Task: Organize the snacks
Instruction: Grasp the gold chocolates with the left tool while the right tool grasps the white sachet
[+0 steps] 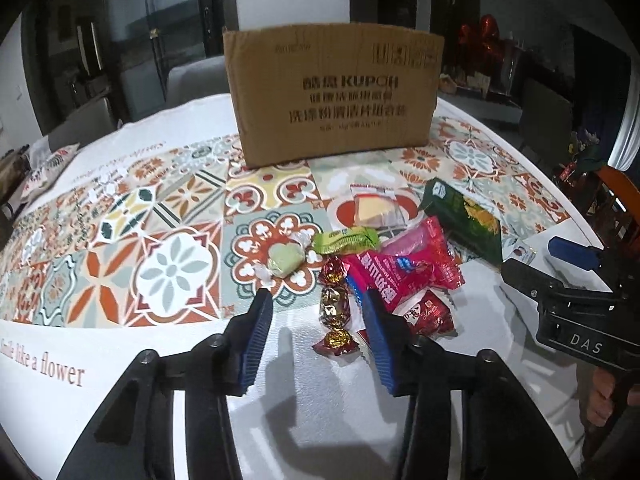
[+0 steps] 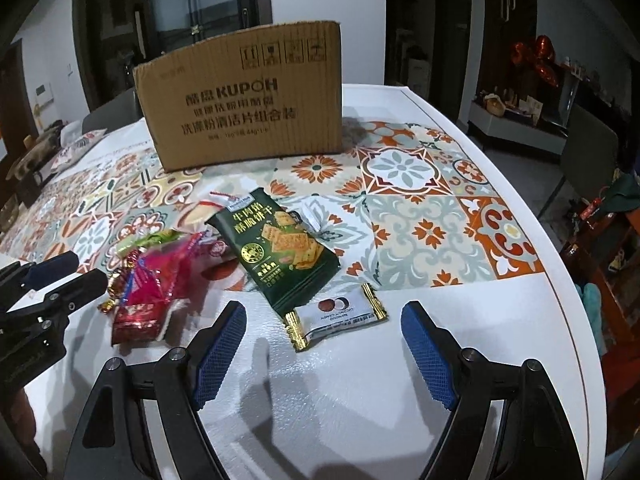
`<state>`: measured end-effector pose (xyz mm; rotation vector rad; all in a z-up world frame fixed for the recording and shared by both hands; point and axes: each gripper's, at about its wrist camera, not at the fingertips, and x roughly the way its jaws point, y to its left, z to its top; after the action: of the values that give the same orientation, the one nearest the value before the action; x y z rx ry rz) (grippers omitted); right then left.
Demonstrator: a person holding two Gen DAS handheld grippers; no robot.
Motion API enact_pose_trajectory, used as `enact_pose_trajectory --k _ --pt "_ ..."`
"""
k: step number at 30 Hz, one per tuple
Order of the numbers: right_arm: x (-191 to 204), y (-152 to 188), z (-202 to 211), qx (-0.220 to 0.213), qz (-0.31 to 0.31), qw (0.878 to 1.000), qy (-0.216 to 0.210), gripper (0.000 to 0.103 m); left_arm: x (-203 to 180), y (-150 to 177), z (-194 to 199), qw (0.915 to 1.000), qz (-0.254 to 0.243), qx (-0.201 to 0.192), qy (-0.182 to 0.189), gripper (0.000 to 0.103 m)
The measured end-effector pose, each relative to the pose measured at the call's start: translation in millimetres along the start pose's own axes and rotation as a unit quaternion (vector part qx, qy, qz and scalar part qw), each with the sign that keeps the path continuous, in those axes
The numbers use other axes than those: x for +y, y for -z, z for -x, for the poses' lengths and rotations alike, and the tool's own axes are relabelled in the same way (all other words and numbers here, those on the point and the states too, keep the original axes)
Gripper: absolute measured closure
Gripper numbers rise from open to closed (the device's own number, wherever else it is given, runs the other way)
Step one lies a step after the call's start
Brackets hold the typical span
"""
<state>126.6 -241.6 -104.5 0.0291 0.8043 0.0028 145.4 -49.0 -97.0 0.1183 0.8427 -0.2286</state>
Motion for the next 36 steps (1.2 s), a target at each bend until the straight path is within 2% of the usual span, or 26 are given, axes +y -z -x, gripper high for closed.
enact_pose_trajectory --k 8,14,20,23,26,27,31,36 --pt "-2 0 -14 0.031 -0.001 1.000 -0.003 0.022 0 -1 -15 0.9997 0.008 0.020 0.014 0.067" --pt "-2 -3 -18 0.033 0.008 0.999 0.003 0.023 1 -2 -21 0.9994 0.011 0.027 0.017 0.075" --pt "1 -4 -17 0.030 0.020 0.999 0.005 0.037 2 -2 -24 0.9991 0.014 0.032 0.024 0.083" --pt "2 -3 -15 0.026 0.023 0.999 0.002 0.051 1 -1 -23 0.9992 0.010 0.031 0.023 0.083" --pt "3 -2 -13 0.024 0.025 0.999 0.002 0.055 1 -1 -20 0.9994 0.008 0.025 0.021 0.083" --pt "3 -2 -12 0.023 0.026 0.999 -0.002 0.064 0 -2 -18 0.9995 0.007 0.023 0.020 0.083" --pt "7 -1 -6 0.011 0.041 0.999 0.006 0.070 -1 -2 -12 0.9997 0.007 0.016 0.017 0.083" --pt "7 -1 3 0.008 0.034 0.999 -0.005 0.070 -2 -3 -1 0.9998 0.006 0.003 0.020 0.083"
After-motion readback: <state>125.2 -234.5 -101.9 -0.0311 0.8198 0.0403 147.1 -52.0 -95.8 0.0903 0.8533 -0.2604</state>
